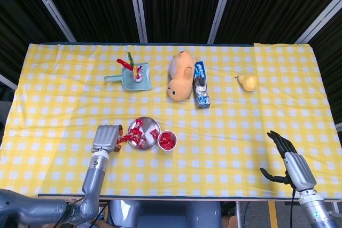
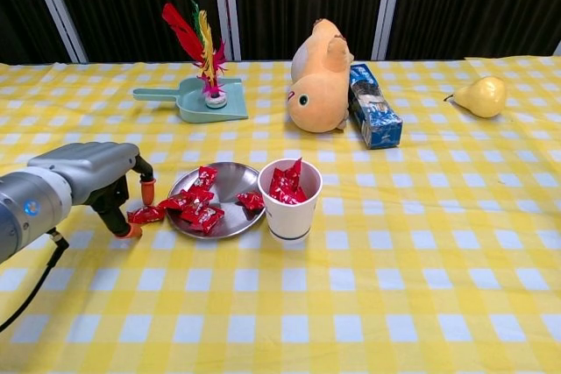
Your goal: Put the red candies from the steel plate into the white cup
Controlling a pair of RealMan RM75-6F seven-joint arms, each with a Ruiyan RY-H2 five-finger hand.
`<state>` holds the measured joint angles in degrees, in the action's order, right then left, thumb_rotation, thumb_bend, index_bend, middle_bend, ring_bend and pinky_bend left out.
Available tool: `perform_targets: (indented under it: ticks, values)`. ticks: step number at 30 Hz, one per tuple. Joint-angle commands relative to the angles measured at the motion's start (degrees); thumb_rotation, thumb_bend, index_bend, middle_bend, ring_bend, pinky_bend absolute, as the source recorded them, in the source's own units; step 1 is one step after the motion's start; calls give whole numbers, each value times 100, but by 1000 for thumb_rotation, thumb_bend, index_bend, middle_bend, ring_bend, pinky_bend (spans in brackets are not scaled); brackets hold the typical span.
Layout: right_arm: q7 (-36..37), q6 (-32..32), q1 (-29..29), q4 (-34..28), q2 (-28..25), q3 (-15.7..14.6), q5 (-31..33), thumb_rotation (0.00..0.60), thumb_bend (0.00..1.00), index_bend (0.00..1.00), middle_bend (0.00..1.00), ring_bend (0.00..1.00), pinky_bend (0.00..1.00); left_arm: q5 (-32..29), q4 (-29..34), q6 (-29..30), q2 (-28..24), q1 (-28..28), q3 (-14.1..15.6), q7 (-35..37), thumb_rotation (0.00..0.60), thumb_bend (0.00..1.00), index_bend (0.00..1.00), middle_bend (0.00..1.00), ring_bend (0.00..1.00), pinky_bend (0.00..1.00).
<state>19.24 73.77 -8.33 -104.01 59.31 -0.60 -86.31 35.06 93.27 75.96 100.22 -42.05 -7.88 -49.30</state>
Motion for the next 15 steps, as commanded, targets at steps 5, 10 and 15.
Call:
perform_targets:
  ticks: [5,10,15]
  values:
    - [-9,-9,-2,-1,1,-2,5,600,327,0,0,0,0,-18,-66,-60,67,-13,-56,-64,600,331,473,935,978,1000]
    - [-4,-17,-6,-4,-3,4,22,600,327,0,0,0,0,-70,-125,-128,124,-17,-52,-131,600,369,505,935,977,1000]
    - [-1,-23,-7,-6,-7,8,35,600,327,0,0,0,0,-142,-152,-136,138,22,-16,-196,600,415,555,940,978,1000]
